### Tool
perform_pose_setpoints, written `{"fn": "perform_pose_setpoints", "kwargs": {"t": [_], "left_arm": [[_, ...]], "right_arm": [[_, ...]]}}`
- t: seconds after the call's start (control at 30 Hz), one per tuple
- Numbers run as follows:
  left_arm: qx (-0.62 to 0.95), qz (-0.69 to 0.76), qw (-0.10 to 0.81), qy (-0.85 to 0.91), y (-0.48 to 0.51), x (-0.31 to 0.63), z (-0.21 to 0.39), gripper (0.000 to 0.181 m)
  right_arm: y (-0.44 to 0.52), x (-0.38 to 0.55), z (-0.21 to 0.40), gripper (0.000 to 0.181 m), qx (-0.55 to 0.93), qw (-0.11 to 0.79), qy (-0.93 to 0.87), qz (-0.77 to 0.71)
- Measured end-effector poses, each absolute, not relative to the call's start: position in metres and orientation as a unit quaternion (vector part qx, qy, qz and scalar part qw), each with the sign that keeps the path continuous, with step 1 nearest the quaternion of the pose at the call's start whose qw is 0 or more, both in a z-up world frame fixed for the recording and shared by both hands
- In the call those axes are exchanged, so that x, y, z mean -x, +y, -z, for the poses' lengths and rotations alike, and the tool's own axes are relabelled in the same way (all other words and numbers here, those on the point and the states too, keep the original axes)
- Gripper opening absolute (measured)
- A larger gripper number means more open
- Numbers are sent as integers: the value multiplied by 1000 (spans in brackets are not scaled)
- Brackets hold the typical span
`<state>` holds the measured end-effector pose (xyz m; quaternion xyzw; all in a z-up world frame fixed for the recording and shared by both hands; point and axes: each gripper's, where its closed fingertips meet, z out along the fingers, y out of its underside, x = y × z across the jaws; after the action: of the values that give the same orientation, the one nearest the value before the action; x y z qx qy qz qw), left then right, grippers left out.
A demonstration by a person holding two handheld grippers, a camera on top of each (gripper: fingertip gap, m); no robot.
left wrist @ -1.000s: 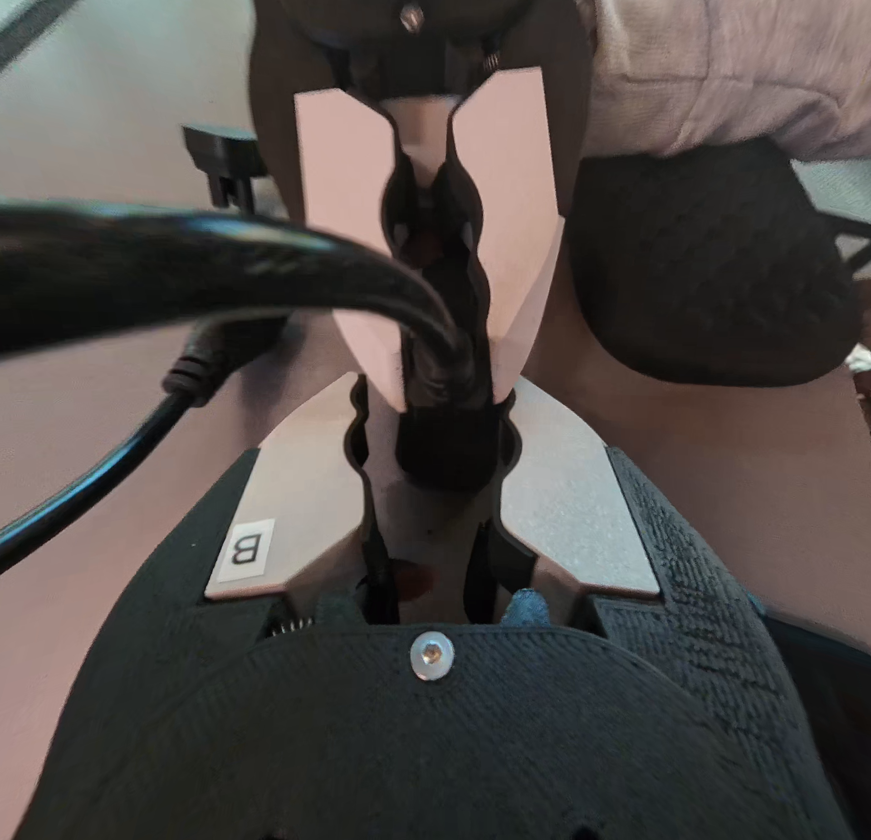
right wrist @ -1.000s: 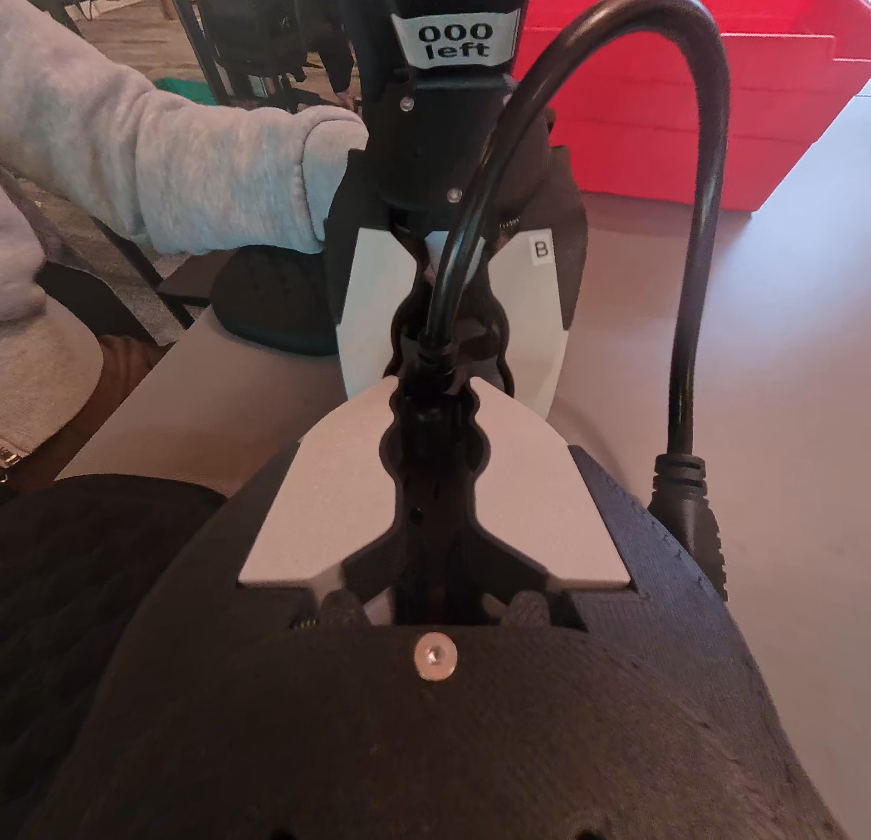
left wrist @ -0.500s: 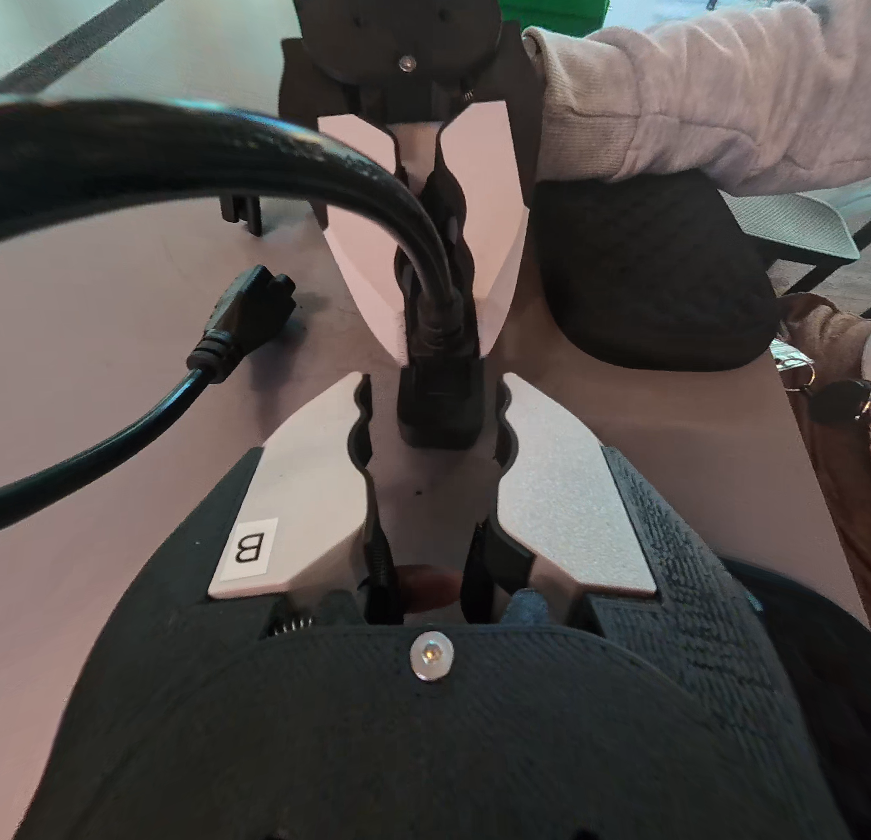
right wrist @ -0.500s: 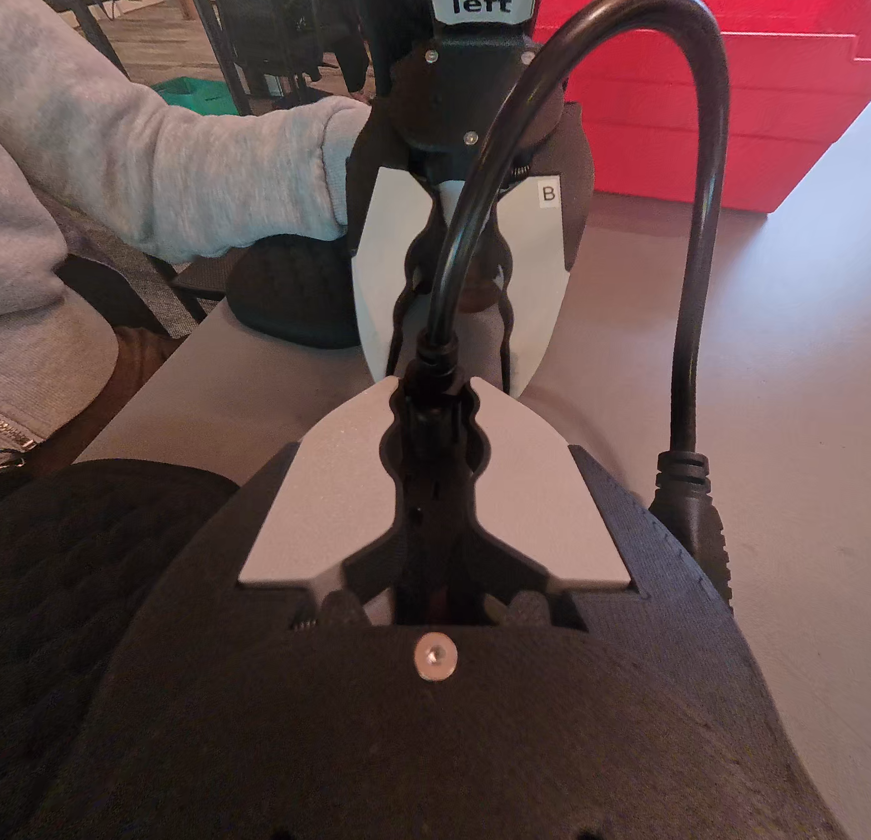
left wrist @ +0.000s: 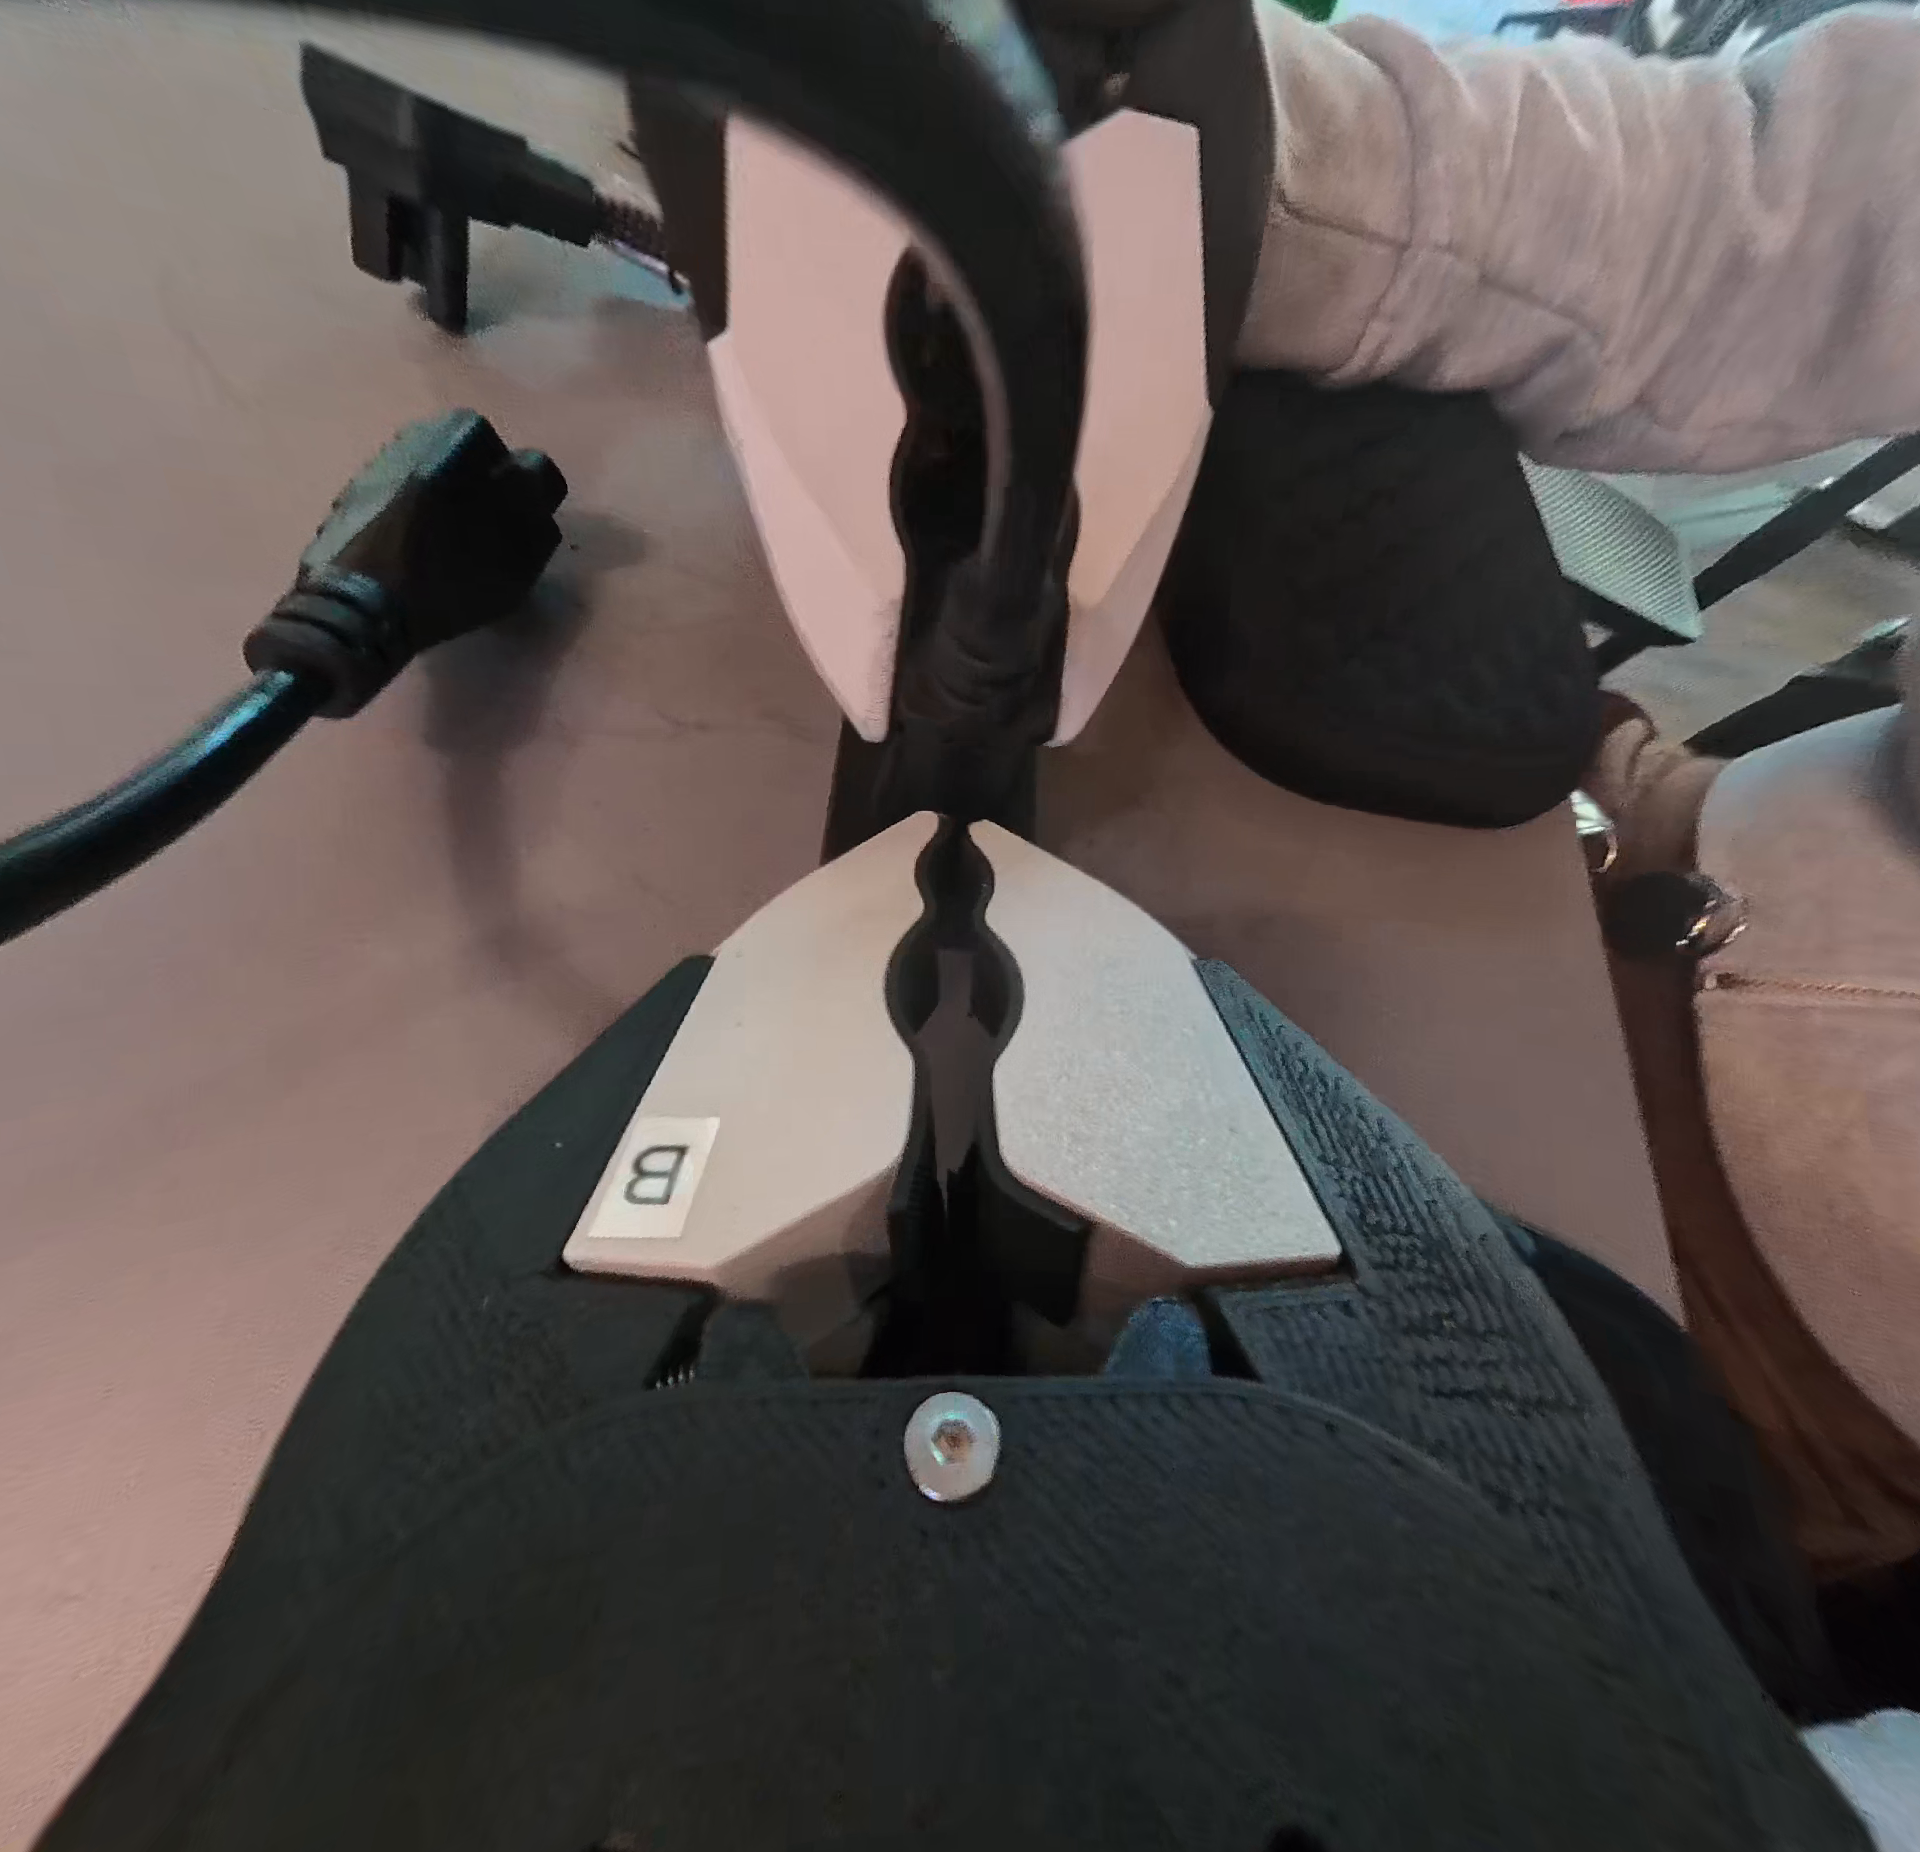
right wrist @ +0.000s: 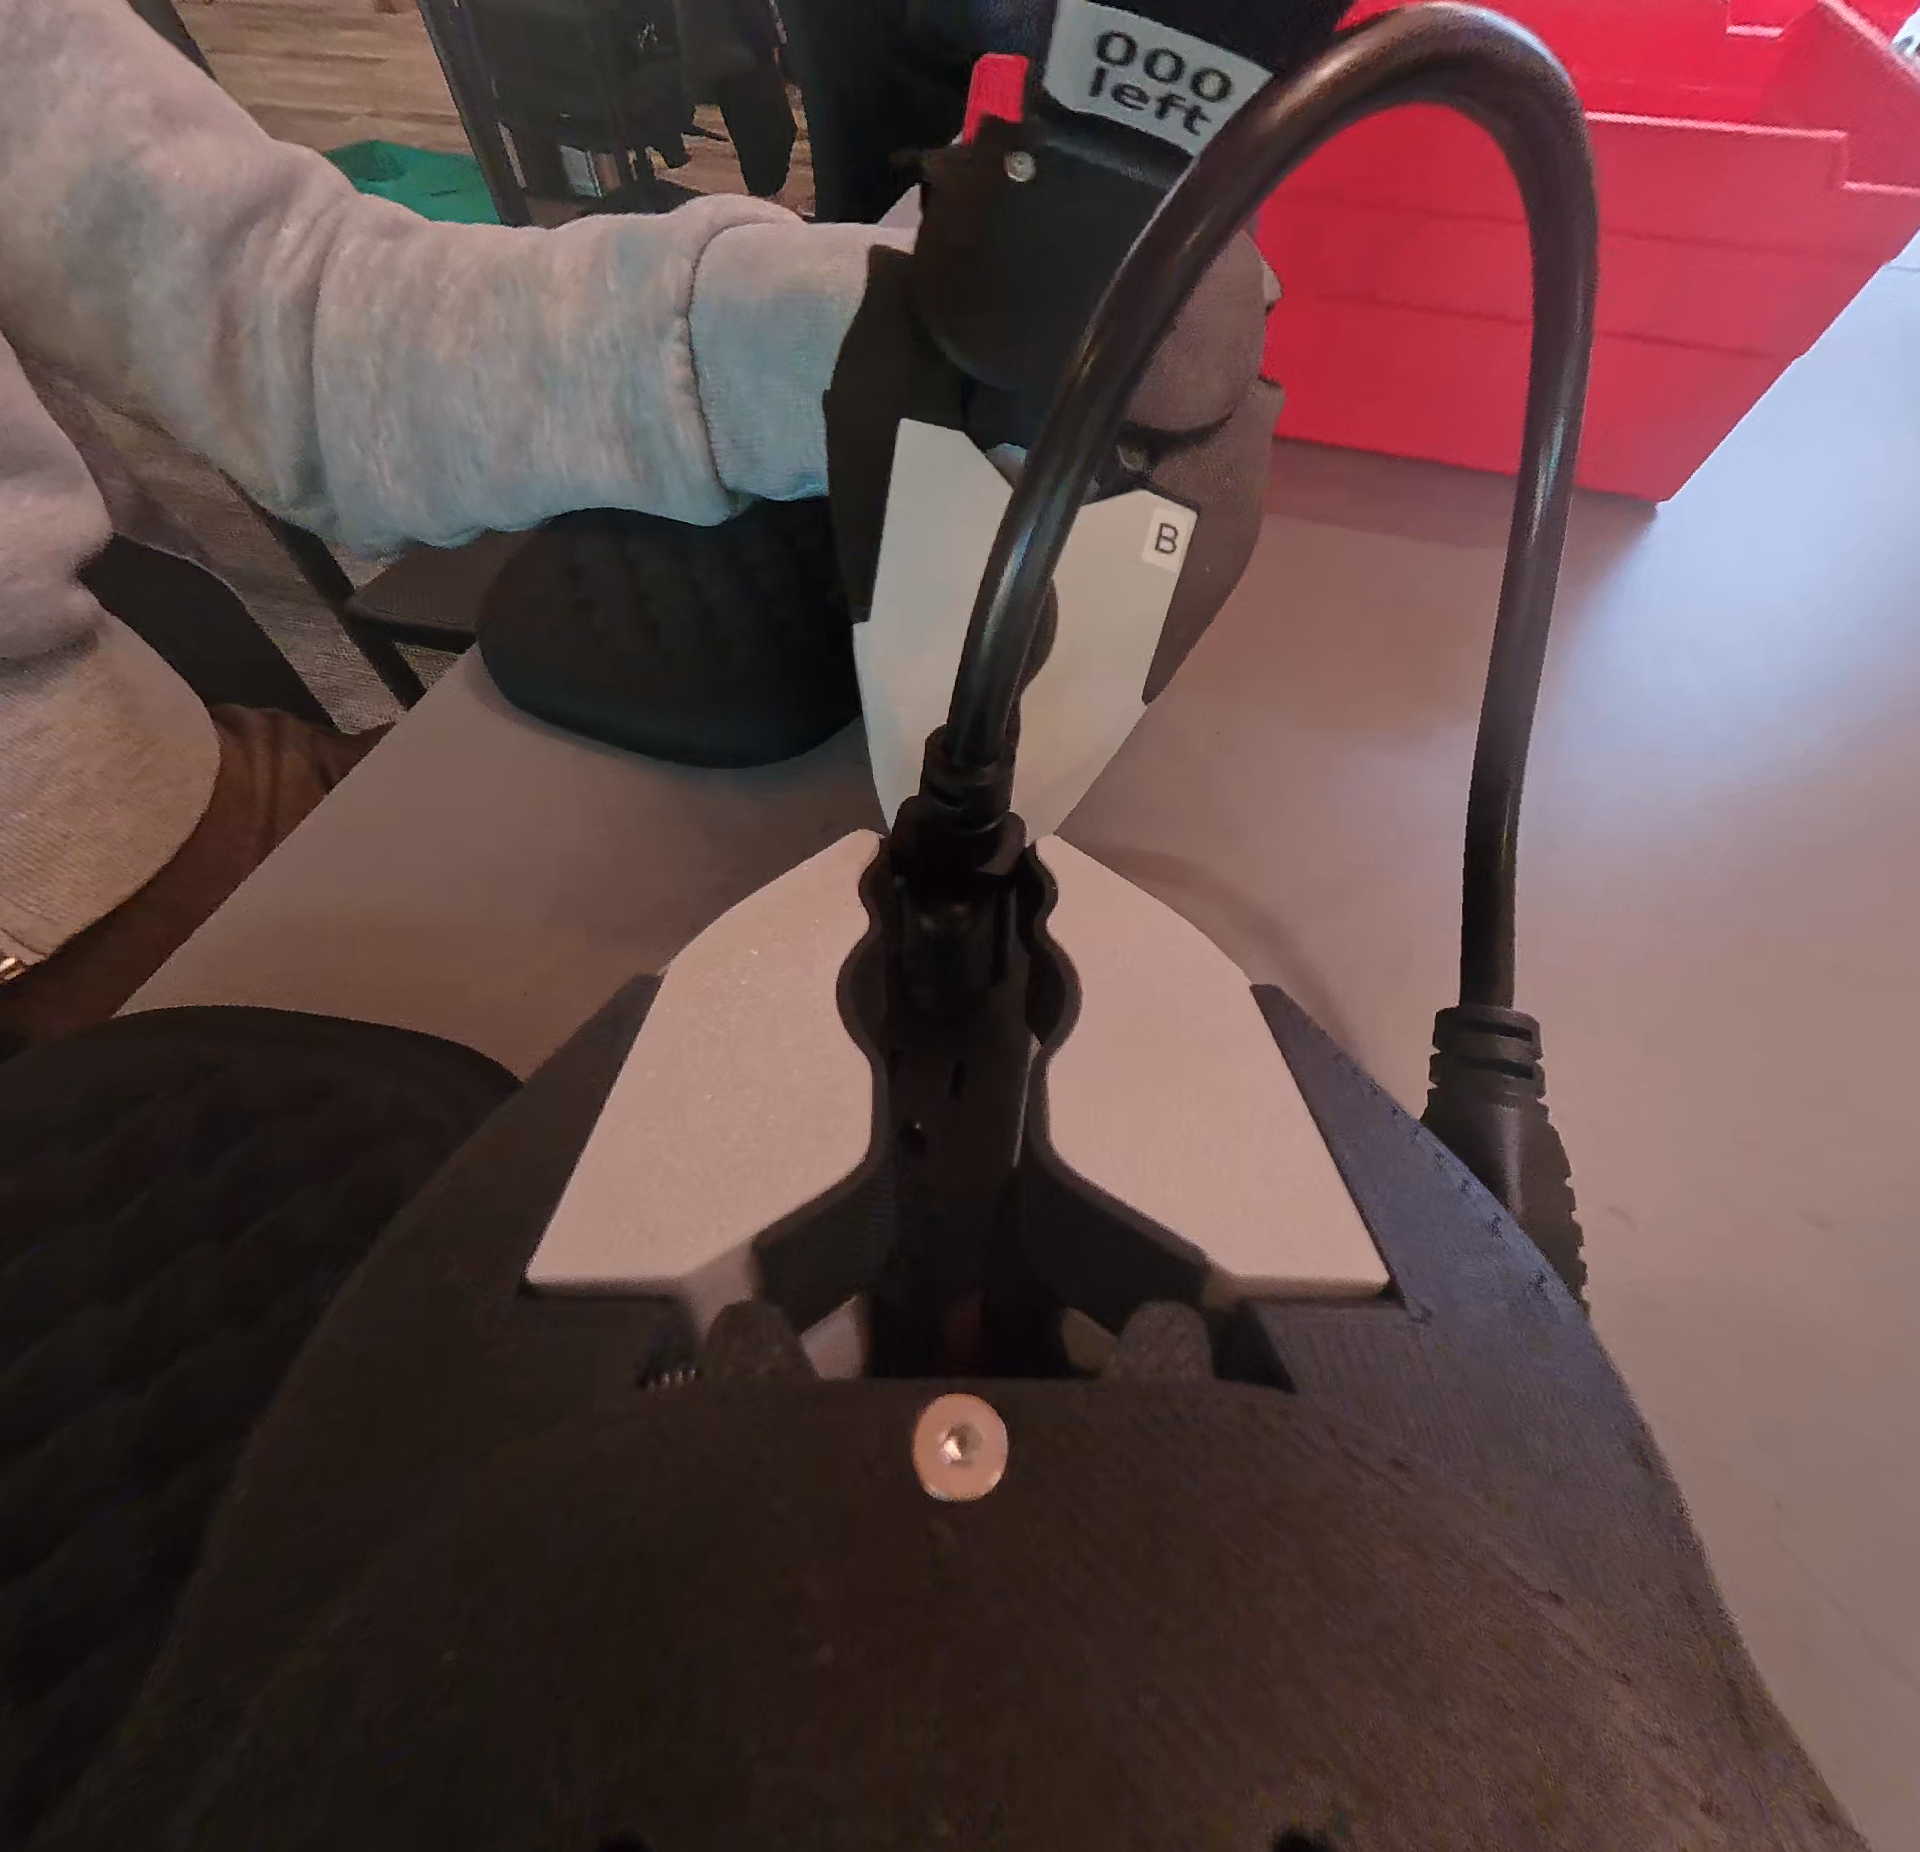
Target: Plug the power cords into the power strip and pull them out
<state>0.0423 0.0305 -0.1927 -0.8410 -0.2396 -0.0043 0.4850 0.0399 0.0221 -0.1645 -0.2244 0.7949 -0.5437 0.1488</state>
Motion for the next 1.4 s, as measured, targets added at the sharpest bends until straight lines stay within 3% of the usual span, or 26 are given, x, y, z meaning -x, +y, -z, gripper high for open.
{"fn": "perform_pose_setpoints", "kwargs": {"t": [0.5,0.53,0.57,0.6,0.63,0.77,1.07,1.3,1.4], "left_arm": [[857,-32,479,-189,33,-46,193,1],[860,-36,480,-172,34,-49,192,10],[860,-38,482,-163,36,-51,191,26],[856,-57,481,-179,35,-45,190,54],[857,-69,473,-192,34,-41,192,64],[876,-80,445,-169,39,-43,201,41],[879,-70,431,-193,35,-42,202,41],[874,-56,439,-203,37,-42,202,41],[877,-64,433,-199,38,-42,203,41]], "right_arm": [[25,-46,165,23,237,181,790,537],[26,-45,165,23,236,179,790,537],[26,-45,165,23,236,179,790,537],[27,-45,165,23,239,182,789,537],[28,-46,165,23,241,181,788,536],[28,-47,165,23,242,182,788,536],[19,-48,161,23,273,92,799,528],[27,-45,163,24,235,189,788,536],[30,-45,165,24,229,184,808,512]]}}
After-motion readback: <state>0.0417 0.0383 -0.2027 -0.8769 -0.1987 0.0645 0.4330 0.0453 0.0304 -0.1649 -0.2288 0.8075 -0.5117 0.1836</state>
